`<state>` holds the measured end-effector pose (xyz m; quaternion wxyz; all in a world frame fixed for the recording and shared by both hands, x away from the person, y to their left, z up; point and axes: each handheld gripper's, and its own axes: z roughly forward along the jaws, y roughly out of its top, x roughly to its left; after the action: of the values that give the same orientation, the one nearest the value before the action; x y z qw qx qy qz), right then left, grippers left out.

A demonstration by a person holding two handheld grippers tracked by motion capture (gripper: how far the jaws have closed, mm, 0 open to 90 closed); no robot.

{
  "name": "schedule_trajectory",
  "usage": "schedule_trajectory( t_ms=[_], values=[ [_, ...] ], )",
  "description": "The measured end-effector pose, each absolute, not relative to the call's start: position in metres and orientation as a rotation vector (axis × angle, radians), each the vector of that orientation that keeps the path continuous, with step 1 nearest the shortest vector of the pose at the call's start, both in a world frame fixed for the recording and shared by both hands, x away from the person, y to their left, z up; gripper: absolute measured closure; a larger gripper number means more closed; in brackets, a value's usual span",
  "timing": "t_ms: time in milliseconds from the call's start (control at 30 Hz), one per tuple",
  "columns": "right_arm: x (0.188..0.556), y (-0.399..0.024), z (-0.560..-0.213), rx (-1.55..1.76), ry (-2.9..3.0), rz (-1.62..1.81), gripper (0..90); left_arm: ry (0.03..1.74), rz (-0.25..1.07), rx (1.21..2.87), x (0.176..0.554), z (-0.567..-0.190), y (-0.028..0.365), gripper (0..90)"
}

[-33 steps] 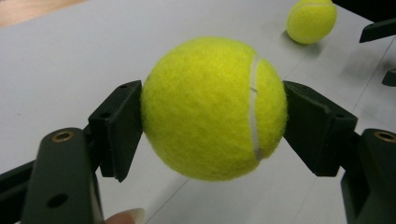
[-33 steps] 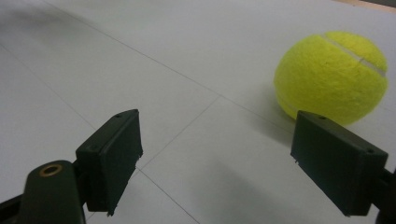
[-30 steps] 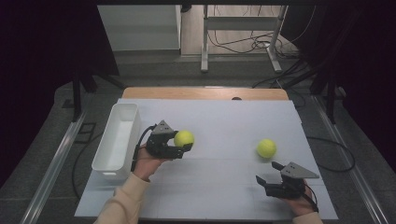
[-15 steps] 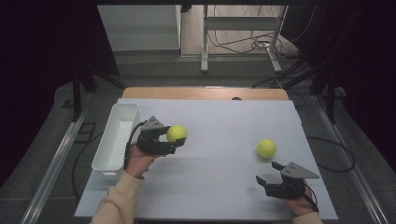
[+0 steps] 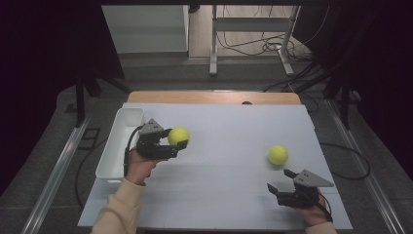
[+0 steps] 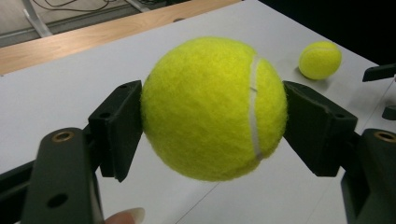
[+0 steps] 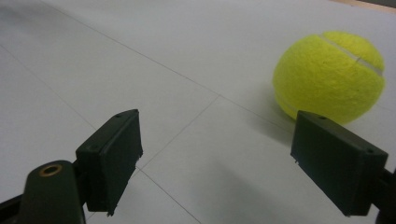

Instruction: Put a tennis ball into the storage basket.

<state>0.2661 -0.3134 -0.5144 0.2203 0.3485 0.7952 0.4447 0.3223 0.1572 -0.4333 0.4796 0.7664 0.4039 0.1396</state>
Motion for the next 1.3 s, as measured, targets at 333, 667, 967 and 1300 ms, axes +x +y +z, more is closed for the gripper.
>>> schedule_trajectory(
  t_ms=[333,667,967,1300],
  values=[
    [0.265,-0.315,-0.513,0.977,2.190,1.254,16.6,1.027,0.396,1.856,0.322,-0.432,0.162,25.5],
    [0.265,-0.315,-0.513,0.976,2.190,1.283,16.6,1.108,0.465,1.821,0.325,-0.427,0.174,25.5],
    [0.267,-0.311,-0.513,0.956,2.200,1.285,16.7,1.140,0.478,1.790,0.329,-0.421,0.183,25.5],
    [0.267,-0.314,-0.513,0.955,2.196,1.276,16.7,1.155,0.517,1.786,0.329,-0.420,0.191,25.5]
  ],
)
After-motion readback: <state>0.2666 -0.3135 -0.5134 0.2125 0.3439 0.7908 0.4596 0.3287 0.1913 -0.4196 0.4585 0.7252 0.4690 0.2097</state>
